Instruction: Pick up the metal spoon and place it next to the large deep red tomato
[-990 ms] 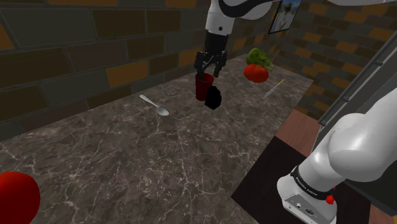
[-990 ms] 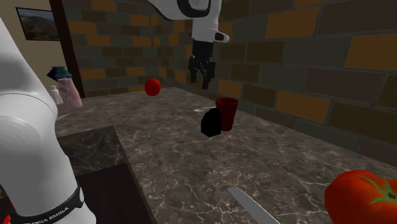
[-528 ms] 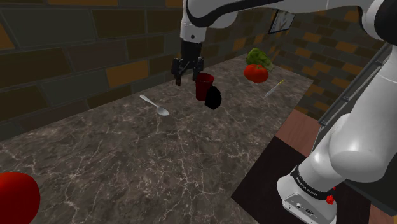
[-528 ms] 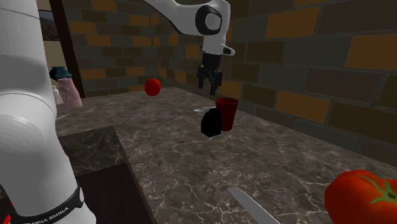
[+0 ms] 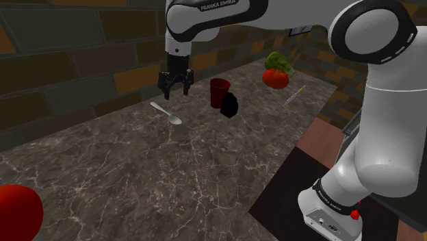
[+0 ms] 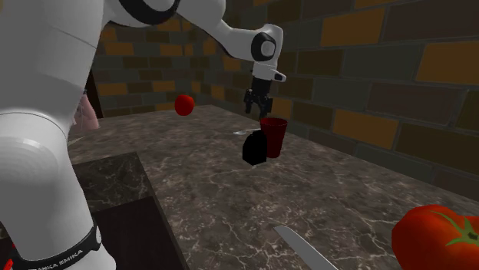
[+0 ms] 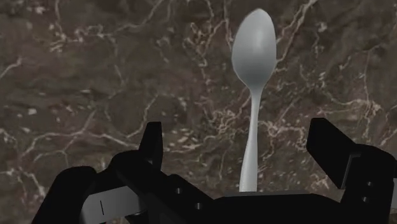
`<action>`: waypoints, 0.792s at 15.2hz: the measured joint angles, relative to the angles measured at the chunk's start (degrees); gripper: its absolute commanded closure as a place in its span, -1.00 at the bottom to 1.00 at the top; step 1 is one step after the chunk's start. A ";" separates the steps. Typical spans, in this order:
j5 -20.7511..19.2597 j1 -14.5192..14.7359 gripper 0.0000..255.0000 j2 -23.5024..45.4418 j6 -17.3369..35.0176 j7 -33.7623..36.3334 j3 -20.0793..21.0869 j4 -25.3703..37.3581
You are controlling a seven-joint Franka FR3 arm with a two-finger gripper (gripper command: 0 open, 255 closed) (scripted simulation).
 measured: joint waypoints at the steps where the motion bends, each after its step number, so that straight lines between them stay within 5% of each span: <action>1: -0.32 0.56 -1.00 2.97 -0.85 0.39 0.10 3.67; 4: -1.01 1.86 -1.00 10.60 -3.67 0.92 0.26 13.61; 12: -1.16 2.82 -1.00 13.64 0.44 1.24 0.38 12.42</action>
